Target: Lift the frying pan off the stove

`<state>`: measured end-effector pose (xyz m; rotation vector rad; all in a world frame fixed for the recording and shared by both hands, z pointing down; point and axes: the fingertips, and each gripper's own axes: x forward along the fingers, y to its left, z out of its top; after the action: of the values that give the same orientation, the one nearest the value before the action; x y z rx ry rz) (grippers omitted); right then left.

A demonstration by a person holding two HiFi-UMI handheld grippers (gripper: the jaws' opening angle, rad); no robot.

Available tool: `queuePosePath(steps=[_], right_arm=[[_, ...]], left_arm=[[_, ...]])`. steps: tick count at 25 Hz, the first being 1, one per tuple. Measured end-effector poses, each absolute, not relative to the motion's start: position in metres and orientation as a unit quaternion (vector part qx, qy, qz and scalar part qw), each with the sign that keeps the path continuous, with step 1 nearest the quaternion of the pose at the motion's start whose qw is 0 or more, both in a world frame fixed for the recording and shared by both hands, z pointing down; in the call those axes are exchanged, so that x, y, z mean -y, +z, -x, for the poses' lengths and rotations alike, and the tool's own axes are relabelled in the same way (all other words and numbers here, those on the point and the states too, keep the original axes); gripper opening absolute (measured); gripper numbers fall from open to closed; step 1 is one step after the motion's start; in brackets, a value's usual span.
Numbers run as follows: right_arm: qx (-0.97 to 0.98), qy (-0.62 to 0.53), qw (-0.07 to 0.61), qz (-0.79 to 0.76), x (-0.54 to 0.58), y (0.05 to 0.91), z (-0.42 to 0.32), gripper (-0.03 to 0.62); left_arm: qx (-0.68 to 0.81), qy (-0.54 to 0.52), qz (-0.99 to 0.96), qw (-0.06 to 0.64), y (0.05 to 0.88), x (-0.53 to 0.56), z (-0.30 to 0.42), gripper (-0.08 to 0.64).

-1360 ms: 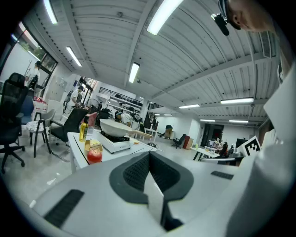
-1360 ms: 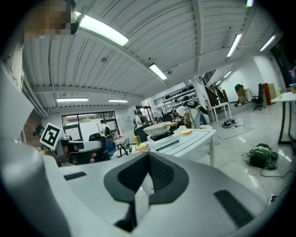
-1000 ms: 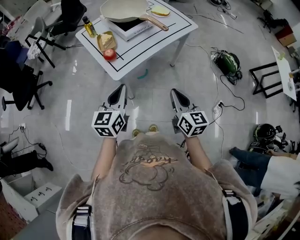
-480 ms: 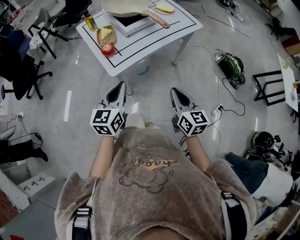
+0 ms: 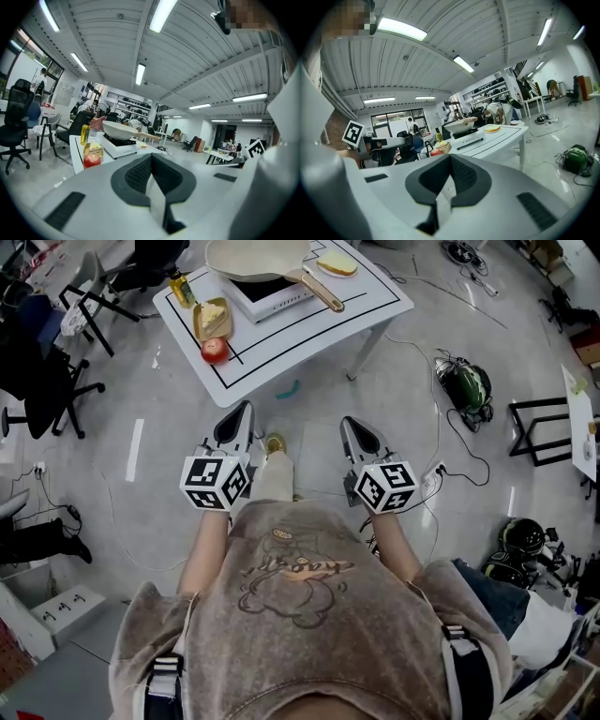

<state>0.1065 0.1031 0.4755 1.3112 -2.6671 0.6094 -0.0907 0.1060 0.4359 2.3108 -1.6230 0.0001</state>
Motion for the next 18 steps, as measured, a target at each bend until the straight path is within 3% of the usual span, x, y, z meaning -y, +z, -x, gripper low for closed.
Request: queuePosePath(steps=[18], right_arm=[[0.872,0.2,0.035,-0.447,0.036,0.456,-0.095,-0.003]], left_arm=[[0.538,0.002,-0.827,0.164,0.429,0.051,0.095,0.008]])
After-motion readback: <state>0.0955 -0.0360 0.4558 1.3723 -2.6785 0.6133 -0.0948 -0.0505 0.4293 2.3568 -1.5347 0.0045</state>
